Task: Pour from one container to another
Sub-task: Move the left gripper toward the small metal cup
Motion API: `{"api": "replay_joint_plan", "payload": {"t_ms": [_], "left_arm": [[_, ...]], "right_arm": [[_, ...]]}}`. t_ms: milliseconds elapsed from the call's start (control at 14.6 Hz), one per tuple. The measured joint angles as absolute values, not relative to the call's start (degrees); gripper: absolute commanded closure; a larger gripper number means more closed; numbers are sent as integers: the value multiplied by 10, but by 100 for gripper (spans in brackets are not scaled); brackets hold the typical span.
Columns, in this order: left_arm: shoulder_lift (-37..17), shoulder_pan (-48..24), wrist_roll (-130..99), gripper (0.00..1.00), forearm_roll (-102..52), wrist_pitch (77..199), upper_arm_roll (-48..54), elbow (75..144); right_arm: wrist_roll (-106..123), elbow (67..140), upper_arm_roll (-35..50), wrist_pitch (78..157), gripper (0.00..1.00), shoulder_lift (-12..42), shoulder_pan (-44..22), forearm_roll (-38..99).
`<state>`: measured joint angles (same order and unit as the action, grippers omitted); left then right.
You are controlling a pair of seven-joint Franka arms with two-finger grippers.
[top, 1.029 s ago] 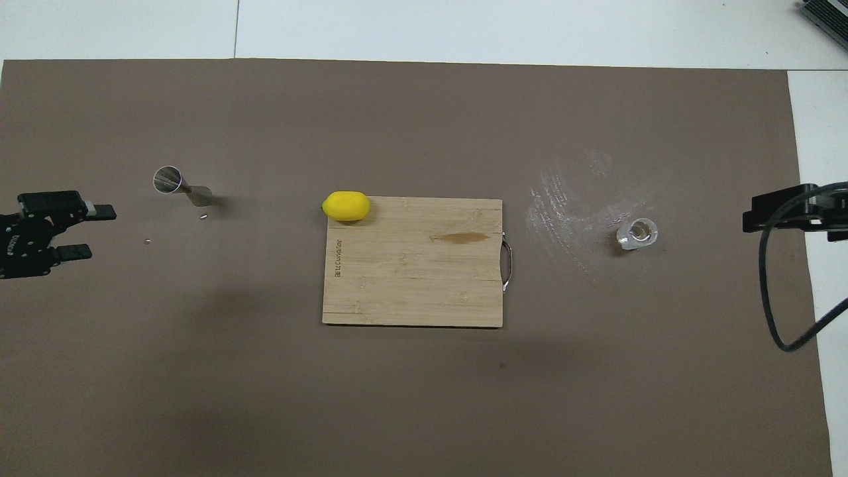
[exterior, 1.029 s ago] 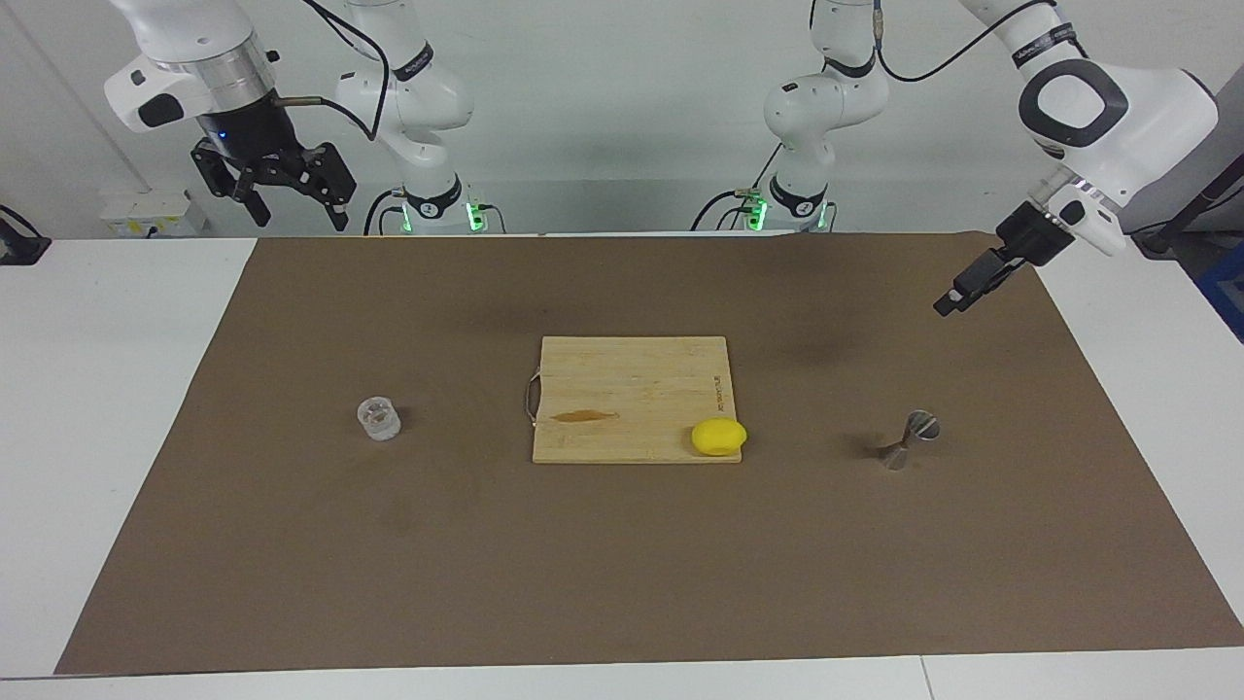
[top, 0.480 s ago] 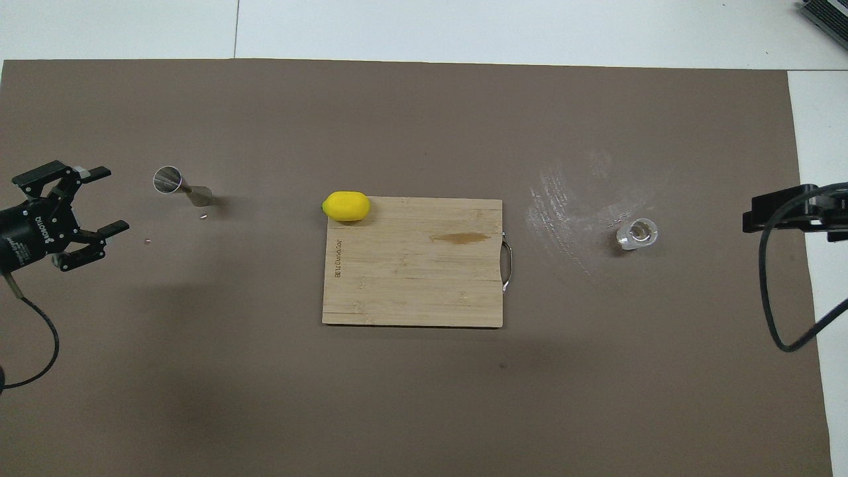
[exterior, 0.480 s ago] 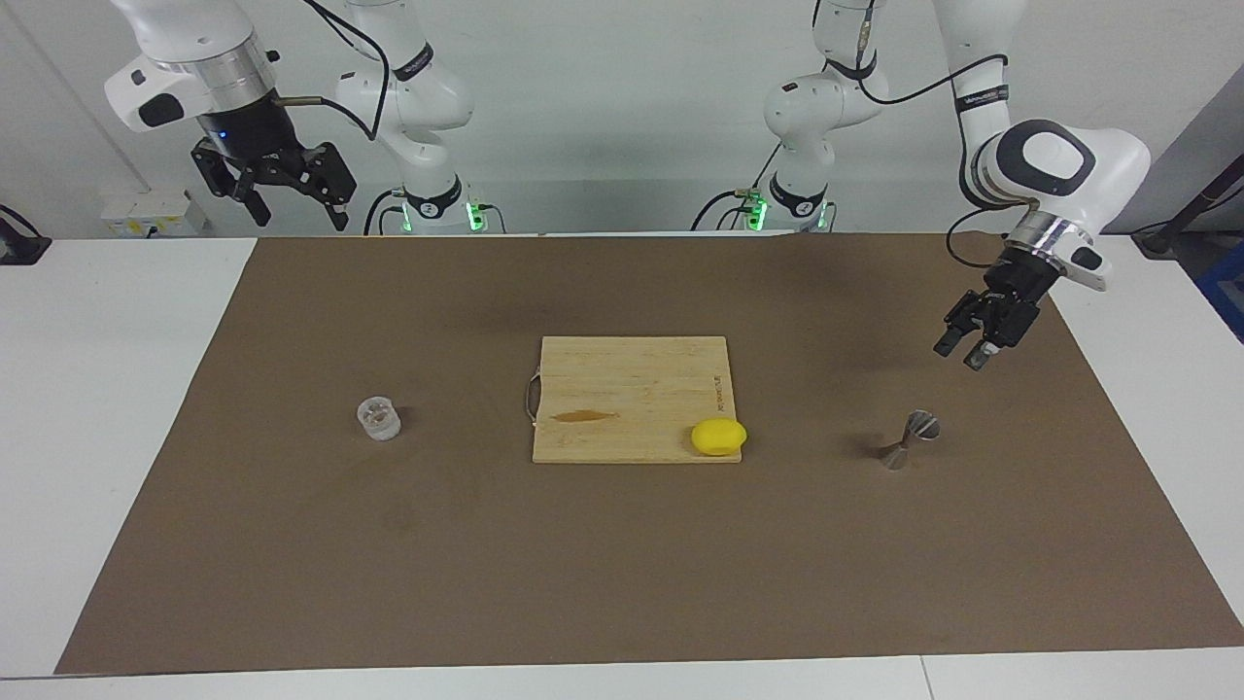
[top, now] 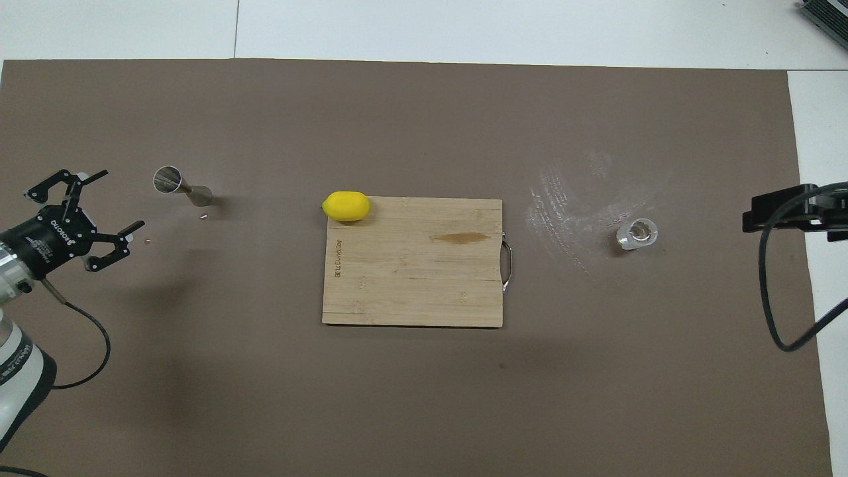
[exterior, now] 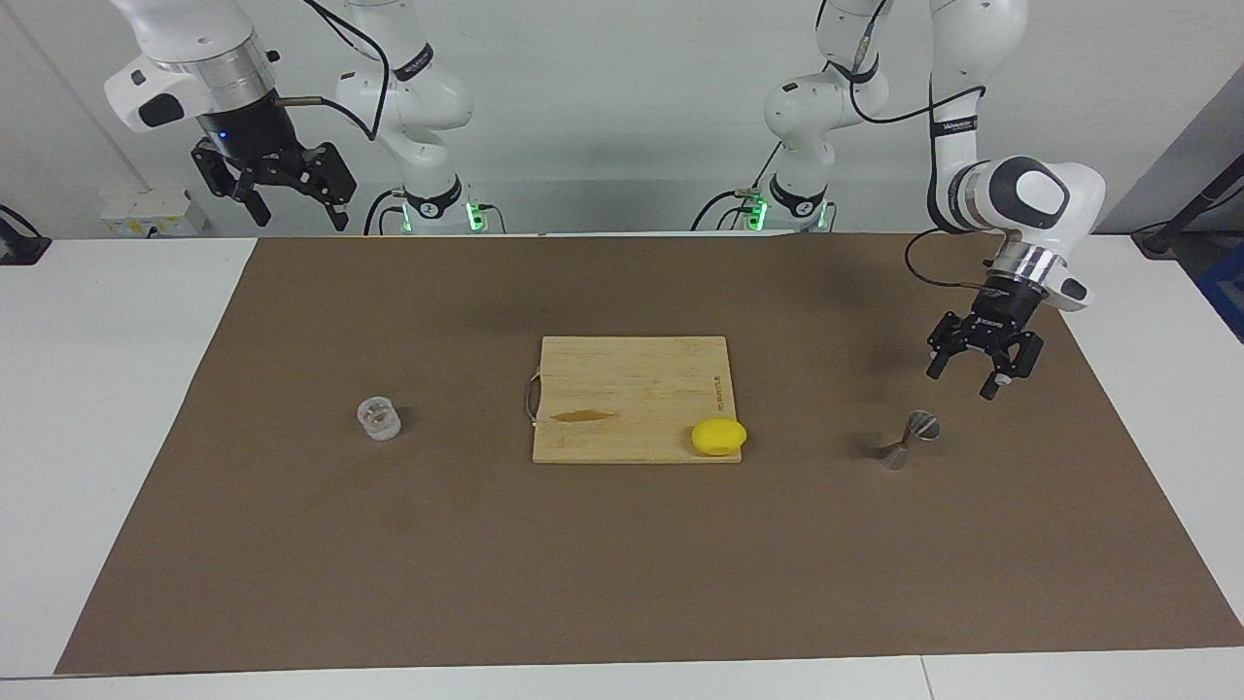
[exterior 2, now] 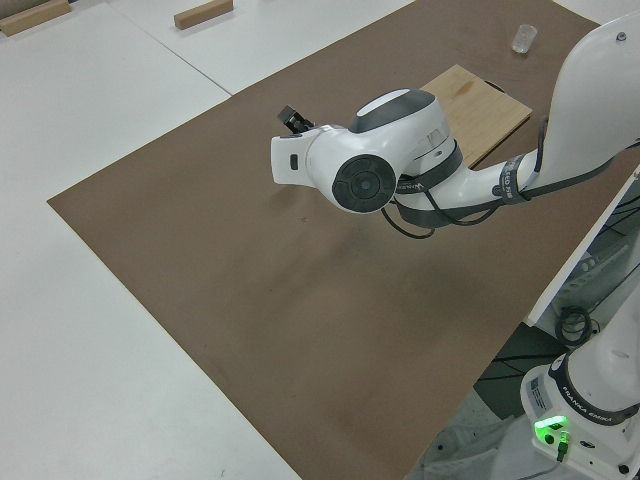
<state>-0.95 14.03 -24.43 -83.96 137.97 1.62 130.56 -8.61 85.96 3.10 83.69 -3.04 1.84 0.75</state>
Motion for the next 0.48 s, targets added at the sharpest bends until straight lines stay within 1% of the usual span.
{"api": "replay_joint_plan", "payload": {"t_ms": [274,480], "left_arm": [[-14,141,-457,0,-867,1380,18,1306],[-25,140,-517,0,-923,1380,25,1307]], "right_arm": [[-86,860,31,837,0,-30,18,8],[-86,860,31,837,0,-30,18,8]]}}
